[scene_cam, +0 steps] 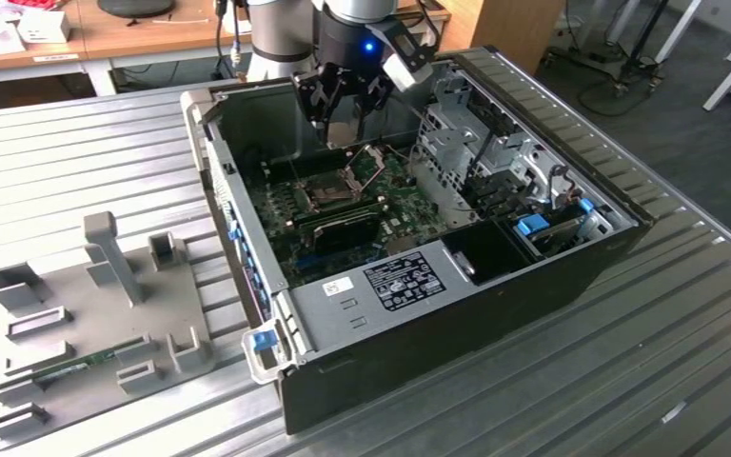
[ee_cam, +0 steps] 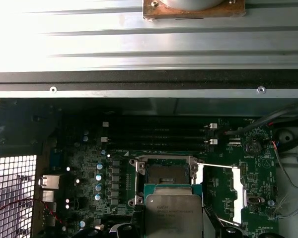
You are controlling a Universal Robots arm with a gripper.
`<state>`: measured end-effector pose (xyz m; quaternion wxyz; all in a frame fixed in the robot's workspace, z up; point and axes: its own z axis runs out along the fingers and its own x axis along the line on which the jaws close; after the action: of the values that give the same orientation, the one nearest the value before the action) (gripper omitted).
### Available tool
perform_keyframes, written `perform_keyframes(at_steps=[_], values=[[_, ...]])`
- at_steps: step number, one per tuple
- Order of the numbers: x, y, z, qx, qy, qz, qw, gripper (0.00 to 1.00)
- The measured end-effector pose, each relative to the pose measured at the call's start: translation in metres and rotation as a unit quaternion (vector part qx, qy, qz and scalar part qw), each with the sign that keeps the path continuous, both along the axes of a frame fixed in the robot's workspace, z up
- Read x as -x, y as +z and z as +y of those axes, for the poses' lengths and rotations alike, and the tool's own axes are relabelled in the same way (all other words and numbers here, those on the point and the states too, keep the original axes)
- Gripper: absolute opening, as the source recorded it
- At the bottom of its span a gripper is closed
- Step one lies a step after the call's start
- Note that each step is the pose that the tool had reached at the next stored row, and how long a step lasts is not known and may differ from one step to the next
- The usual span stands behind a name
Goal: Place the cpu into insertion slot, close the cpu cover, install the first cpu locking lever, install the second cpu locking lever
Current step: 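Place the cpu into insertion slot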
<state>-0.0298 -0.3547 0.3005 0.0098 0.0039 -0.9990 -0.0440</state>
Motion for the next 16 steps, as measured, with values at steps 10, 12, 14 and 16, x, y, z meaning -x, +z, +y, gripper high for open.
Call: perform_keyframes(at_steps=[10,12,14,16], values=[[0.0000,-0.0014,0.0000,0.0000,-0.036,0.0000,0.99934,0.54],[0.0000,-0.0021,0.0000,0.0000,-0.054,0.0000,0.99852,0.54],[0.0000,-0.0027,0.0000,0.0000,-0.072,0.0000,0.99740,0.54],[0.0000,-0.0029,0.0000,0.0001,-0.087,0.0001,0.99624,0.54]])
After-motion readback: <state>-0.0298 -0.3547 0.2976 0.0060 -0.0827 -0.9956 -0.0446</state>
